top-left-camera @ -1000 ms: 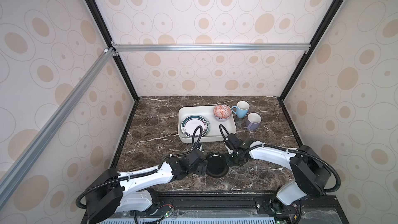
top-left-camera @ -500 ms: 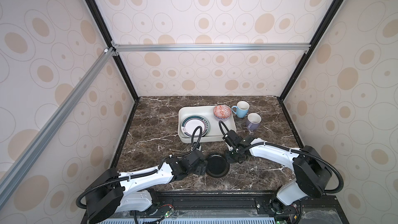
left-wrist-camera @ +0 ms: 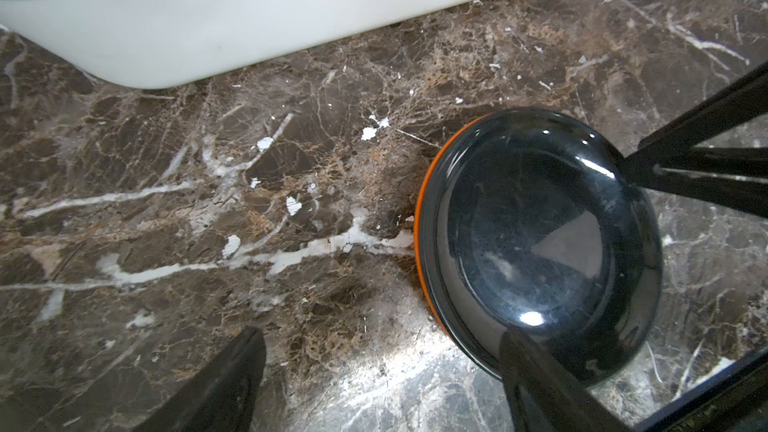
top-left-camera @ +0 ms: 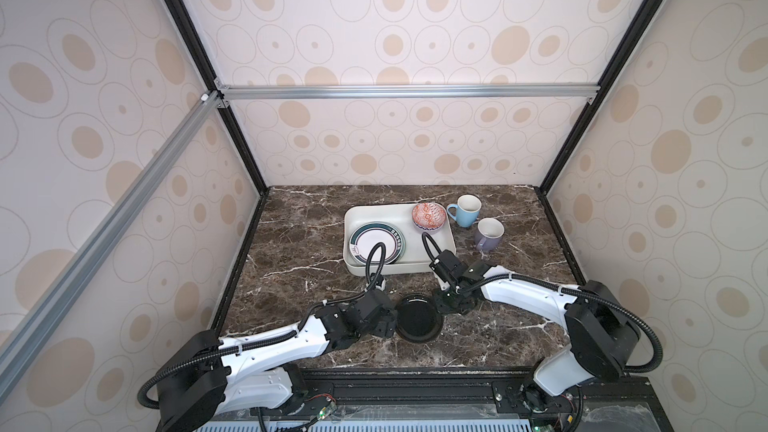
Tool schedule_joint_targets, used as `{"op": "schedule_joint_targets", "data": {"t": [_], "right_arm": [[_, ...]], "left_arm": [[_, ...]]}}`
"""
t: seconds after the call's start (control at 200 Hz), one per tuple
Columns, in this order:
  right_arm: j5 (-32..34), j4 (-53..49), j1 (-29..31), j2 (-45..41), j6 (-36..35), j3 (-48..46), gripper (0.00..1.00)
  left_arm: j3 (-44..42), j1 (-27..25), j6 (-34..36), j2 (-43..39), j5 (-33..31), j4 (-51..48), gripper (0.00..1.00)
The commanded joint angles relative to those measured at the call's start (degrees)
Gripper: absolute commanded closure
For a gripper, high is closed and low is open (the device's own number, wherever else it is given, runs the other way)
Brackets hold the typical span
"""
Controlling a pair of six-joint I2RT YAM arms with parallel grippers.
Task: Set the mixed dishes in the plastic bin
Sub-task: 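Tilt the black-and-orange dish up on edge with both grippers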
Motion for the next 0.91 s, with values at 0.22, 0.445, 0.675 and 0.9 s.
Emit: {"op": "schedule_joint_targets", "data": {"t": [0.22,0.445,0.675,0.9], "right_arm": [[-1.32,1.66,-0.36,2.87,0.44,-0.96,0.83],[-0.91,1.51,-0.38,3.29,0.27,-0.98,0.85],[-1.98,2.59,-0.5,4.09,0.19,-1.19,0.78],[-1.75,2.27,-0.48,4.3,0.18,-0.84,0.95]], "left_arm": [[-0.29,-0.63,-1.68,0.14,-1.41,-1.37,0.11],[0.18,-0.58,-1.5,1.44,-1.16,-0.93,0.11],[0.19,-0.57,-1.54,1.77,-1.15,-0.98,0.12],[0.09,-0.55,-1.76,1.23,-1.41,-1.42,0.12]]}}
